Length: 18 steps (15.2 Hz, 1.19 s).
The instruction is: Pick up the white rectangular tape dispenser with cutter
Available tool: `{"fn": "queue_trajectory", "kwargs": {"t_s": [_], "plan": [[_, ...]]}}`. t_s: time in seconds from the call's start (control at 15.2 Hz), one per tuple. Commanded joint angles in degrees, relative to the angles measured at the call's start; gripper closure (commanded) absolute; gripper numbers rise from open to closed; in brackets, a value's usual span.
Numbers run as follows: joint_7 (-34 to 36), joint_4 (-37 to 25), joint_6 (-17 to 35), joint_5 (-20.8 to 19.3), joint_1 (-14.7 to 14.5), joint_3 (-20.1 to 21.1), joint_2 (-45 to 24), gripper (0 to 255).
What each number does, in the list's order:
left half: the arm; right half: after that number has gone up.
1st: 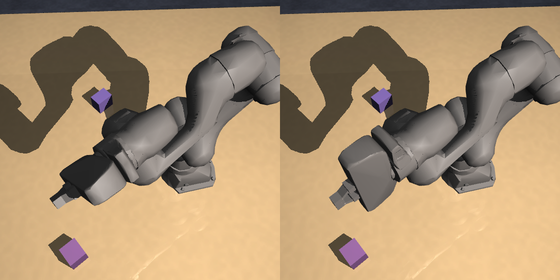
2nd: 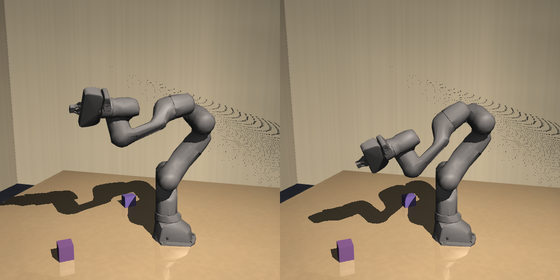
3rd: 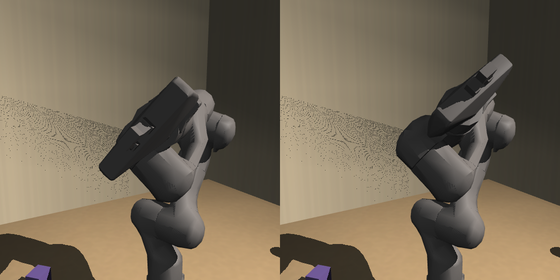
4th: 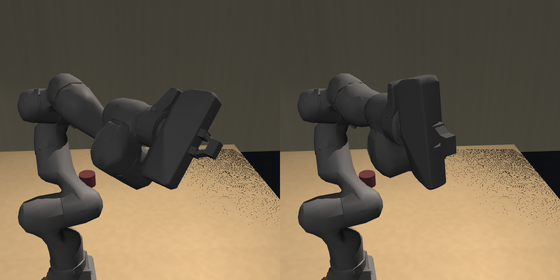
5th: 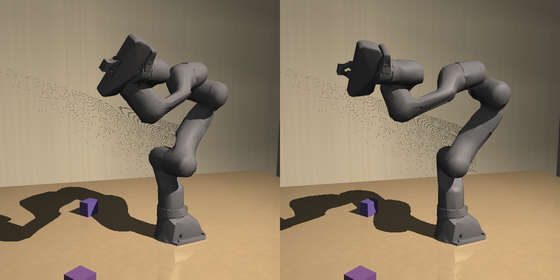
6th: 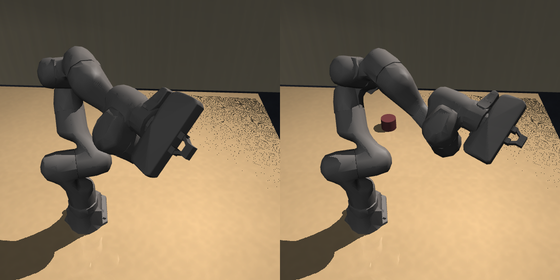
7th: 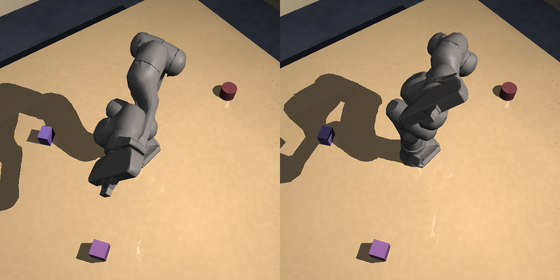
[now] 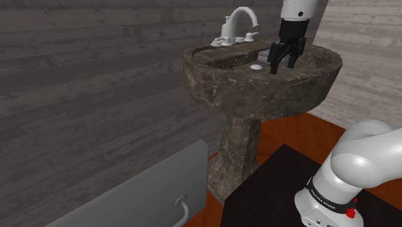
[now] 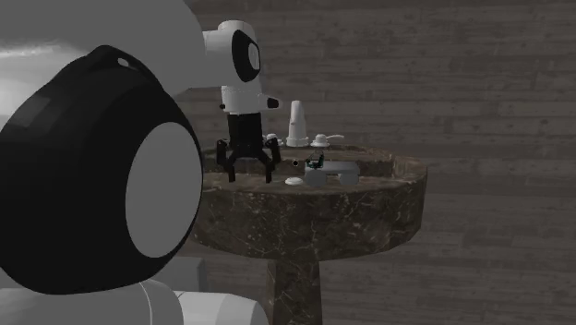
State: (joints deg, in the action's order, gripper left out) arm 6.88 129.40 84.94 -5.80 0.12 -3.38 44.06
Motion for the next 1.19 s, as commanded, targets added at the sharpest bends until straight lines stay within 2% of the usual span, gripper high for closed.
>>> {"fn": "queue_trajectory", "kwargs": {"t_s": [0.0, 0.53, 0.99, 1.06, 1.12], "plan": [[0.0, 0.0, 0.0, 0.0, 0.0, 0.0, 0.0, 0], [-10.23, -18.04, -4.37, -2.85, 0.9, -7.88, -15.58, 0], [-20.52, -38.75, -10.42, -1.93, 1.85, -14.66, -32.12, 0], [-21.52, -40.89, -11.11, -1.64, 2.06, -15.25, -33.77, 0], [-21.36, -39.62, -10.26, -1.73, 2.09, -15.17, -33.34, 0]]}}
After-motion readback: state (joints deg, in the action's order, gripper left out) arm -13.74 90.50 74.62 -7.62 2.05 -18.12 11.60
